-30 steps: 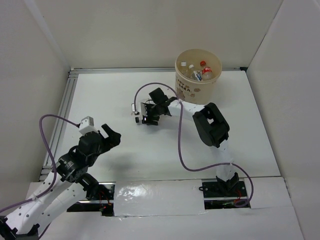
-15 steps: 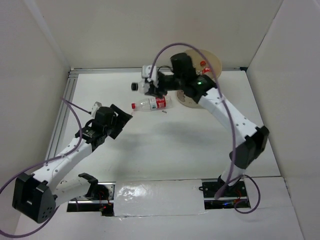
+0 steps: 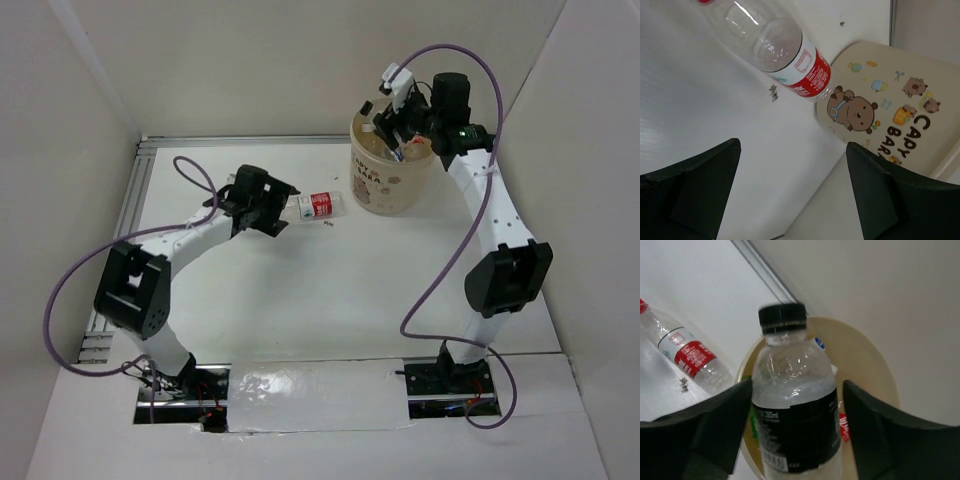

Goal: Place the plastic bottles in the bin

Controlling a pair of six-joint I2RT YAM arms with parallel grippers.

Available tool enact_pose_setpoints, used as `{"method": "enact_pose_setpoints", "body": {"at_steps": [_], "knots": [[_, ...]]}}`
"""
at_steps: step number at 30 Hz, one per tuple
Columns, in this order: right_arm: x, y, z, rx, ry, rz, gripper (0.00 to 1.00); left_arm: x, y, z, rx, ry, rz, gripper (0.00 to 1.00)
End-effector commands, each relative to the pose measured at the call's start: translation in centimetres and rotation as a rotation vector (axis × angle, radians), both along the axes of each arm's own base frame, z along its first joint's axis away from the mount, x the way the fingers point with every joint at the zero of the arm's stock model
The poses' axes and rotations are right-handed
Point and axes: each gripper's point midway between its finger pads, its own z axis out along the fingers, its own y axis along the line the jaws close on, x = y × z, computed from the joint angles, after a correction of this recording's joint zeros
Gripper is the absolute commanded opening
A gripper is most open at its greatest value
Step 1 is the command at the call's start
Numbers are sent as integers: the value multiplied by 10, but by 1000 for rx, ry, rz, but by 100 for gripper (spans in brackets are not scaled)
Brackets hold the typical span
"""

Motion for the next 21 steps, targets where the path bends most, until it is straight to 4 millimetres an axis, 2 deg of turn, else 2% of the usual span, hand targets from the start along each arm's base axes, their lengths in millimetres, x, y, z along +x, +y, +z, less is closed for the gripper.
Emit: {"method": "enact_pose_setpoints", "body": {"at_steps": [1, 2, 3, 4, 5, 7, 8, 9, 10, 11, 12, 13, 15, 18, 20, 21], "knots": [[12, -8, -4, 75, 54, -11, 84, 21, -21, -4, -57, 50, 23, 99], [11, -12, 0, 111, 69, -16, 94, 20, -20, -12, -46, 101, 35, 99], [12, -23, 1, 136, 82, -20, 95, 31, -23, -4, -44, 85, 44, 99], [4, -28, 11, 152, 72, -24, 95, 33, -25, -15, -19, 106, 50, 99], [-1, -33, 2, 161, 99, -32, 96, 37, -25, -17, -14, 117, 64, 99], [-11, -45, 1, 178, 108, -40, 96, 45, -26, -14, -3, 132, 81, 99], [-23, -48, 2, 191, 107, -40, 96, 47, -25, -28, 22, 167, 89, 99], [-29, -55, 1, 195, 110, -47, 96, 51, -32, -19, 13, 167, 89, 99], [-37, -52, -1, 201, 118, -27, 96, 48, -27, -28, 49, 209, 101, 99], [-48, -58, 11, 204, 85, -30, 96, 49, -26, -31, 56, 225, 120, 99], [-55, -62, -1, 208, 112, -34, 96, 57, -27, -33, 53, 223, 138, 99], [-63, -59, -2, 206, 109, -11, 96, 55, -32, -38, 55, 243, 140, 99], [-80, -68, -3, 210, 106, -27, 96, 61, -31, -47, 71, 274, 172, 99], [-99, -76, -2, 229, 108, -30, 98, 56, -26, -61, 98, 355, 213, 99], [-112, -81, 0, 241, 106, -22, 98, 51, -22, -79, 109, 400, 251, 99], [-115, -85, 1, 242, 107, -32, 98, 52, -22, -79, 102, 402, 261, 99]]}}
